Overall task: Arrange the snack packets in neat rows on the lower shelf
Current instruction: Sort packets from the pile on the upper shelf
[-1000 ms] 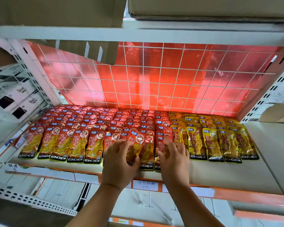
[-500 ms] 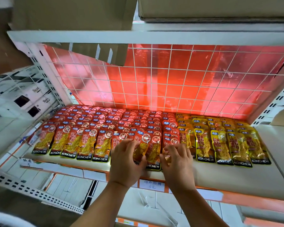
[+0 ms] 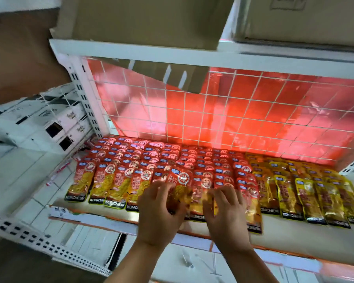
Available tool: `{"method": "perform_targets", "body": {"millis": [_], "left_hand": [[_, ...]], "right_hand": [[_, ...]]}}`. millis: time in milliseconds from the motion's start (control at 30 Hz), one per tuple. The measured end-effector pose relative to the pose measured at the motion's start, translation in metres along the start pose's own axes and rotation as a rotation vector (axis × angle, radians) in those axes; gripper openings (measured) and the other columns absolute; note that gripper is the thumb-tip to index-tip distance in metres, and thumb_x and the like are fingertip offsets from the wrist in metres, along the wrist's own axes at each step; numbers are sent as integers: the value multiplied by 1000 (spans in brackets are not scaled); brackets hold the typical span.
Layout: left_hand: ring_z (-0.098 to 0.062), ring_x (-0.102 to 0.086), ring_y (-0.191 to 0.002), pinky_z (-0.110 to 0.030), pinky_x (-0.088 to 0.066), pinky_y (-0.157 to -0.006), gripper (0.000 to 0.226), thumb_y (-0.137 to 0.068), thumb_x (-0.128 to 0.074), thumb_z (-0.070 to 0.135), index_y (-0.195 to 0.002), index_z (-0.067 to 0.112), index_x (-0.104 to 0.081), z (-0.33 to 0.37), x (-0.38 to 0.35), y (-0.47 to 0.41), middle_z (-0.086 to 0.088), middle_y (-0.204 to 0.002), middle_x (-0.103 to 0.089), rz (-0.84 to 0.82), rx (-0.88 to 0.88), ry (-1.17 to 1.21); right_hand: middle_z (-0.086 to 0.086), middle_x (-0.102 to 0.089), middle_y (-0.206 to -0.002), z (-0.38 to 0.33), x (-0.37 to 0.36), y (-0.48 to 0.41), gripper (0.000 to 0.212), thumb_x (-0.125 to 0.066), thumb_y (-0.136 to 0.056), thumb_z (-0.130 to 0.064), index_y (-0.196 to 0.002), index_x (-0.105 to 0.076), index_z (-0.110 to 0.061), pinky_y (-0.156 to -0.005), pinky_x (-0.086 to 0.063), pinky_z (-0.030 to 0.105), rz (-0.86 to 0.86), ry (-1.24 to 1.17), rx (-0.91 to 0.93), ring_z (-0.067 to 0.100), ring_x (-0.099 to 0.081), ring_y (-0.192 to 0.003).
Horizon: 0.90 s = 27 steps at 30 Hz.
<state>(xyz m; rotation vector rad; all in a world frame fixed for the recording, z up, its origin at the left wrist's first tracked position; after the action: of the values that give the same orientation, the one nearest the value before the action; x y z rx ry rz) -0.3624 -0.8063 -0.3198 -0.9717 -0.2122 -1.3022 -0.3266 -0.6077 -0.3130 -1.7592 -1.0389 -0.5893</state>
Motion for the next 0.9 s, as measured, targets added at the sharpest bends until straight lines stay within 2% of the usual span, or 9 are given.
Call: {"method": "perform_targets", "body": {"millis": [167,300,367,500,600,700,833,900], "left_hand": [[-17,-53,-112,-41,-52,-94,53,-80,-78,52,-123,26,-61,-71,51,-4,1,-122,-62,18,94,-39],[-22,-52,-115,-46,-52,-94,56,-79,-78,51,-125,25,-59,-126,93,-9,-3,-126,-59,37,167,-75],[-23,-52,-113,-48,-54,-92,58,-77,-80,49,-125,23,-59,-154,112,-11,-7,-125,-60,50,211,-96],[-24,-53,-110,-49,-53,-93,56,-79,-79,47,-126,24,-60,-195,140,-13,-4,-123,-60,52,289,-116],[-19,-48,-112,-44,-54,-91,53,-81,-80,36,-129,24,-59,-209,151,-15,1,-122,-55,61,349,-54],[-20,-50,-109,-36,-53,-85,53,-80,-82,32,-127,23,-58,-217,157,-19,1,-120,-55,75,366,-71],[-17,-50,-103,-33,-55,-79,55,-77,-87,32,-124,19,-62,-226,156,-18,-3,-117,-59,54,341,-83],[-18,-51,-104,-37,-58,-80,55,-77,-85,34,-124,19,-62,-230,153,-16,-3,-117,-60,39,343,-105]], "right_hand": [[4,-60,-107,-78,-45,-11,31,-55,-89,-37,-107,-69,-16,-84,-46,43,-45,-61,55,32,-55,-98],[1,-58,-109,-134,-76,-17,34,-52,-89,-42,-109,-67,-19,-87,-47,42,-104,-120,52,29,-53,-101],[1,-58,-110,-162,-92,-18,32,-54,-89,-41,-108,-69,-20,-90,-46,43,-135,-145,59,29,-54,-103],[2,-59,-111,-200,-112,-21,23,-69,-86,-30,-106,-69,-18,-86,-48,42,-132,-151,85,27,-53,-102],[1,-58,-107,-211,-121,-21,24,-78,-83,-24,-105,-69,-19,-84,-48,41,-139,-116,84,26,-52,-99],[0,-57,-106,-215,-127,-20,23,-78,-84,-24,-105,-69,-19,-82,-47,39,-149,-92,82,25,-51,-97],[-1,-56,-106,-215,-129,-20,23,-78,-84,-23,-105,-69,-18,-81,-48,38,-132,-104,64,24,-52,-96],[-1,-58,-105,-215,-128,-20,23,-78,-84,-22,-105,-69,-18,-80,-49,39,-114,-116,52,24,-53,-95]]}}
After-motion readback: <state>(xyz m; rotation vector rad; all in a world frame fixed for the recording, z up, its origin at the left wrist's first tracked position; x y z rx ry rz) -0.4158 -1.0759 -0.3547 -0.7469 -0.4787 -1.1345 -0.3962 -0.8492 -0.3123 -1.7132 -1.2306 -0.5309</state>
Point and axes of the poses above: each hand's wrist, its own y-axis away from the middle knuckle, its own x-axis out of the back of the hand, z = x × y, the point moved 7 cm from there along -y, towards the middle knuckle
